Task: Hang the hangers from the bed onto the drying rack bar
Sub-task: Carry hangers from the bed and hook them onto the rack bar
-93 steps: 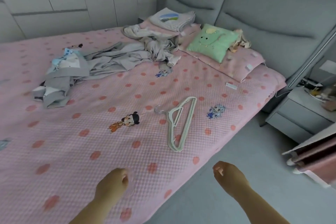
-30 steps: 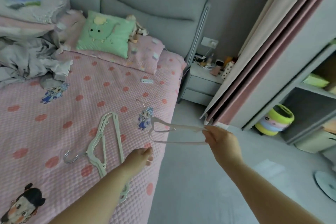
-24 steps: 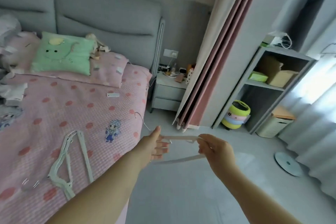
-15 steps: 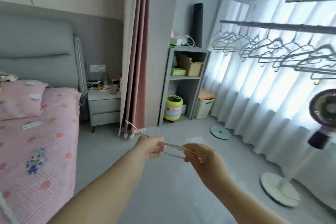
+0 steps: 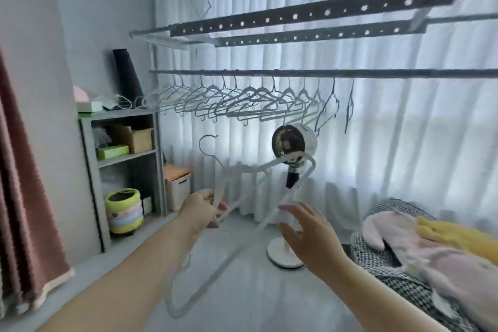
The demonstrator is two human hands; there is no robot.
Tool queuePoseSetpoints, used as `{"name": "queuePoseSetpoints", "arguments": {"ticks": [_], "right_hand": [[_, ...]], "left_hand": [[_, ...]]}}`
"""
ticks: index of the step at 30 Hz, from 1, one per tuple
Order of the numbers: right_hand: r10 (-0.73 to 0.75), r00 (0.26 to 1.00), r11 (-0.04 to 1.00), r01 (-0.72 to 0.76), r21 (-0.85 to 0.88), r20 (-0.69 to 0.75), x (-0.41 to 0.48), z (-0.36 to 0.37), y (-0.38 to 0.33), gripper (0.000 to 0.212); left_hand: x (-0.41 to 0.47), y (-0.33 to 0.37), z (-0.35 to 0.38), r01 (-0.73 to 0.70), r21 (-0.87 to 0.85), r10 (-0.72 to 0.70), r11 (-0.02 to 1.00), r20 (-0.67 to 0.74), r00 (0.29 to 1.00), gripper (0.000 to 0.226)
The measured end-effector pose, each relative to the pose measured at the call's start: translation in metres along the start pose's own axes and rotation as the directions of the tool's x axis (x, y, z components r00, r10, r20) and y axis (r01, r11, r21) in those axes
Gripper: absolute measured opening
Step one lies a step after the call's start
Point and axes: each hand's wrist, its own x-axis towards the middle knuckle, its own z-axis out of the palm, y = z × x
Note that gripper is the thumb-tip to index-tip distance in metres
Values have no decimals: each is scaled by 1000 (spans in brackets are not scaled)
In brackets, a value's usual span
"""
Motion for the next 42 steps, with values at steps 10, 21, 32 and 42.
{"name": "queuePoseSetpoints", "arguments": {"ticks": [10, 21, 32, 42], "right_hand": [[234, 942, 914, -297, -275, -240, 17, -97, 136, 59], [342, 928, 885, -371, -281, -150, 139, -123, 252, 17], [287, 937, 868, -342, -361, -198, 209, -147, 329, 22], [40, 939, 877, -197, -438, -343, 280, -222, 396, 44]], "left_hand": [[37, 61, 155, -400, 168, 277, 901, 487, 828, 24], [170, 109, 240, -559, 245, 318, 792, 616, 721, 26], [226, 149, 303, -752, 331, 469, 569, 620, 628, 15], [253, 220, 354, -678, 531, 542, 509, 414, 731, 12]]}}
